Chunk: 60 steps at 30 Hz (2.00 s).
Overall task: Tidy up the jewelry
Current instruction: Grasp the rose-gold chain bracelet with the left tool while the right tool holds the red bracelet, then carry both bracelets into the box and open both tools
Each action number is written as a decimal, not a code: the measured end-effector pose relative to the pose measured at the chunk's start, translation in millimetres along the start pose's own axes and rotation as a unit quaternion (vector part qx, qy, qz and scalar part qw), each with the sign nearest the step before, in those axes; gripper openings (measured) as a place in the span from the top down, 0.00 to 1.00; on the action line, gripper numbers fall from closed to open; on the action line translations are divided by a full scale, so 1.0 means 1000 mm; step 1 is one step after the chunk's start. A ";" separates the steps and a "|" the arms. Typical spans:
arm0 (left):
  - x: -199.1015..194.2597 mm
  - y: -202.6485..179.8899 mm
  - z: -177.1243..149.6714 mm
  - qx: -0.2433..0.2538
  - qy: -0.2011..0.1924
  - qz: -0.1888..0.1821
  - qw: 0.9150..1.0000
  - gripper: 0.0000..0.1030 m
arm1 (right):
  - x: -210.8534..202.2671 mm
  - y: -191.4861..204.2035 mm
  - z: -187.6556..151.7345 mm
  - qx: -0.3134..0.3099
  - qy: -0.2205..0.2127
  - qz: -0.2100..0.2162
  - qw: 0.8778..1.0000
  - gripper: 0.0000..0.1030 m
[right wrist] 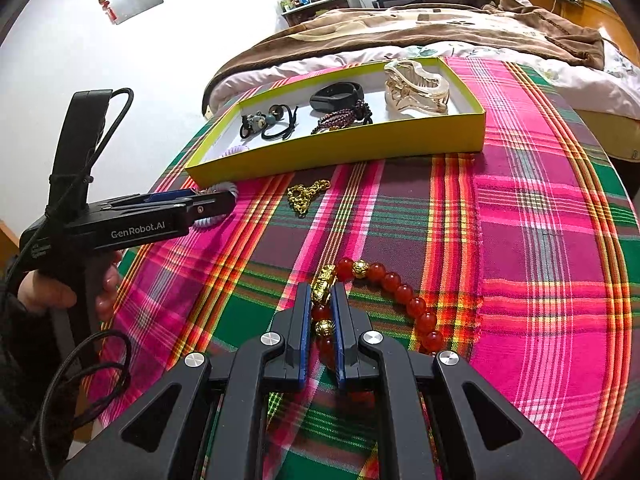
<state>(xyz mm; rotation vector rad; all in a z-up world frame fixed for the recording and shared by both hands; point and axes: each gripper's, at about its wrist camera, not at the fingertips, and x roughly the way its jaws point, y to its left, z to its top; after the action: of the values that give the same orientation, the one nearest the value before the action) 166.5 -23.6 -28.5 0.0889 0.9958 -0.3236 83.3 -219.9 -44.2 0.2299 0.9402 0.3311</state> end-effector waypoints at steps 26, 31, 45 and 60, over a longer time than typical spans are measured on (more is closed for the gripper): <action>-0.048 0.010 0.011 -0.022 -0.062 -0.012 0.998 0.56 | -0.036 0.007 0.015 -0.006 -0.053 0.012 0.998 0.90; -0.058 0.011 0.015 -0.024 -0.072 -0.015 0.997 0.56 | -0.051 0.009 0.024 0.001 -0.074 0.032 0.997 0.90; -0.075 0.014 0.024 -0.029 -0.094 -0.023 0.995 0.56 | -0.082 0.013 0.071 -0.013 -0.127 0.057 0.990 0.90; -0.060 0.012 0.067 -0.028 -0.097 -0.046 0.994 0.56 | -0.049 -0.001 0.137 -0.017 -0.132 0.051 0.990 0.90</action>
<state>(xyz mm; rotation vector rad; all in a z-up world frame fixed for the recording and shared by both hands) 193.8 -13.2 57.3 -0.0389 0.8172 -0.3814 168.6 -245.9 70.7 0.2835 0.6614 0.4005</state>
